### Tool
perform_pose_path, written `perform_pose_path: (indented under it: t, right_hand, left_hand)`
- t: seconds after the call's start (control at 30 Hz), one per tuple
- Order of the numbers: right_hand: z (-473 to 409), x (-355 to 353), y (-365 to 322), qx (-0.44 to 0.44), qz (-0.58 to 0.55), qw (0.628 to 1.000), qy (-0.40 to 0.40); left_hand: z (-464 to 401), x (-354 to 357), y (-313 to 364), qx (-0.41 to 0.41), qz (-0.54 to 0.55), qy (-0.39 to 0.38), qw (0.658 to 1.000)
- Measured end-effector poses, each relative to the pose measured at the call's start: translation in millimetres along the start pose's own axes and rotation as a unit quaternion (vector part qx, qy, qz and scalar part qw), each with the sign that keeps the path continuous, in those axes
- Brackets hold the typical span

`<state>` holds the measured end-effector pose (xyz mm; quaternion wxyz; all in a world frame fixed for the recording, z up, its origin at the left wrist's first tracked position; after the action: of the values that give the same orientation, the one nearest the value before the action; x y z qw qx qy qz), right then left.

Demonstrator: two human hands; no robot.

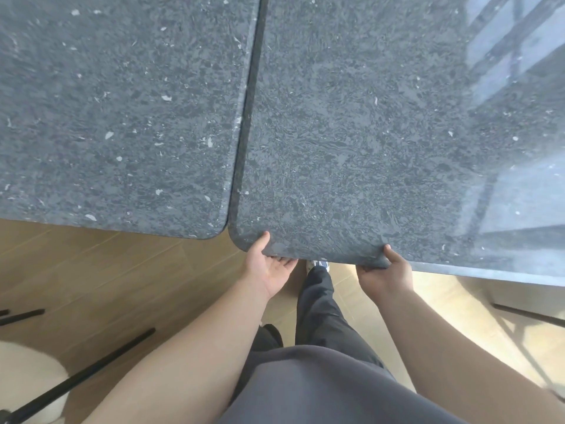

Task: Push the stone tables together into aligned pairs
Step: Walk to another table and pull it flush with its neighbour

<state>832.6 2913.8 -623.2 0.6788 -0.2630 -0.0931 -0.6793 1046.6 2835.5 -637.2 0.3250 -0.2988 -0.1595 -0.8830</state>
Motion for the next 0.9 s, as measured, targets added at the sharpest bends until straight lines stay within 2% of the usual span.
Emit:
perform_pose_path:
  t: [0.13, 0.4, 0.57, 0.73, 0.9]
  right_hand:
    - [17.6, 4.2, 6.1, -0.012, -0.012, 1.0, -0.015]
    - [78.0, 2.0, 18.1, -0.05, -0.022, 0.997, -0.05]
    - [118.9, 3.1, 17.3, -0.07, -0.031, 0.991, -0.107]
    - [161.1, 17.9, -3.4, -0.079, -0.048, 0.984, -0.155]
    - [183.4, 27.1, -55.1, -0.095, -0.018, 0.973, -0.209]
  left_hand:
    - [18.7, 1.8, 6.8, -0.013, -0.035, 0.008, 0.999]
    - [64.8, 13.6, 36.5, -0.083, -0.195, -0.001, 0.977]
    - [90.2, 24.1, 54.2, -0.049, -0.233, -0.034, 0.971]
    - [125.5, 67.9, 49.2, -0.045, -0.247, -0.109, 0.962]
    - [147.4, 133.1, 27.3, -0.019, -0.347, -0.185, 0.919]
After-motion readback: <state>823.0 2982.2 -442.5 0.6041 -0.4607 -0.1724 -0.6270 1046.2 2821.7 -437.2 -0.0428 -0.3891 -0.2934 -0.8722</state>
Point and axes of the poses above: each hand's wrist, its own z-axis away from the middle knuckle, its own x-axis out of the palm, y = z × x, the point moved 4 cm from there along -z, towards the middle knuckle, and after that the axes turned 15 degrees about -y, right-handed, at the moved point
